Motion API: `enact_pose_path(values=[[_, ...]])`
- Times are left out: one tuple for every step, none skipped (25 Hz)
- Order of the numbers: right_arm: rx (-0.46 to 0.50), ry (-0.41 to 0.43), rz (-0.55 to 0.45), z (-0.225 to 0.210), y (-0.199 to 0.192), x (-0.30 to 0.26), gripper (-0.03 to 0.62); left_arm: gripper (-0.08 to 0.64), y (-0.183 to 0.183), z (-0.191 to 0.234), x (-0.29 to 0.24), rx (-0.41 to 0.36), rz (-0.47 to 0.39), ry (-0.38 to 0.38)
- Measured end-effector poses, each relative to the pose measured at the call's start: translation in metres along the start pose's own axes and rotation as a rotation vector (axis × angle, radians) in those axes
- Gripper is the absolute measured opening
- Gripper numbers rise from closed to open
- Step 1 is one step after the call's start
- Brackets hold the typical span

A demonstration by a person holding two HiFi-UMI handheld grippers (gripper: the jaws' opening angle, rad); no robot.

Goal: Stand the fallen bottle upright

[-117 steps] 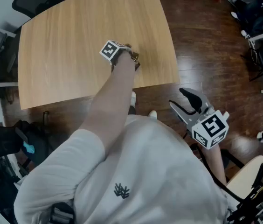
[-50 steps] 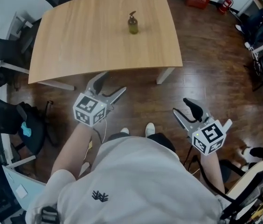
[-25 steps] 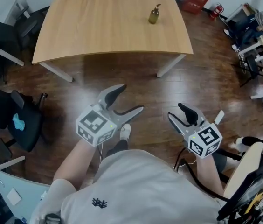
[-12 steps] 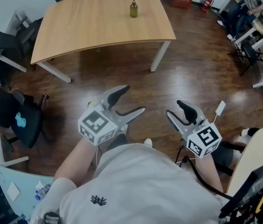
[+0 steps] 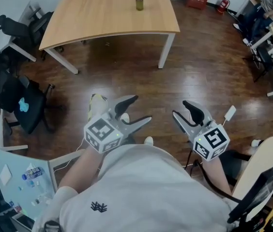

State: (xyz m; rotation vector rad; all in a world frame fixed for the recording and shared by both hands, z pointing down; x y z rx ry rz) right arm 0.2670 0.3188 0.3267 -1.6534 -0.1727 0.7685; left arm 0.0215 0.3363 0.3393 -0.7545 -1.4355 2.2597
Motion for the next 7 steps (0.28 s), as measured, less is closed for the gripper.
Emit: enact_pose_path(values=[[0.003, 0.005, -0.003, 0.001, -0.002, 0.003, 0.207, 0.331, -0.005, -0.005, 0.001, 0.005, 0.004, 0.003], [0.008, 0.008, -0.007, 0.001, -0.003, 0.005, 0.207, 0.331, -0.008, -0.008, 0.002, 0.006, 0.009, 0.009], [0.012, 0.008, -0.013, 0.000, -0.004, 0.008, 0.207, 0.331, -0.010, -0.010, 0.002, 0.003, 0.013, 0.016], [0.014, 0.006, -0.018, -0.001, -0.005, 0.011, 0.206, 0.331, -0.011, -0.012, 0.001, -0.001, 0.015, 0.023], [0.014, 0.003, -0.023, -0.002, -0.006, 0.014, 0.205, 0.331, -0.011, -0.014, 0.000, -0.005, 0.015, 0.029], [0.014, 0.000, -0.028, -0.004, -0.006, 0.018, 0.204, 0.331, -0.010, -0.016, -0.001, -0.011, 0.013, 0.034], [0.014, -0.003, -0.032, -0.005, -0.007, 0.021, 0.204, 0.331, -0.009, -0.018, -0.003, -0.017, 0.012, 0.039]])
Point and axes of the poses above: the fingertips, and each gripper's own axes: x backward along the fingers, z to its left, y out of its top, the point moved 9 cm from there along x, backward along the fingers, and after that the axes turned 6 degrees about x, right-handed, at the moved point
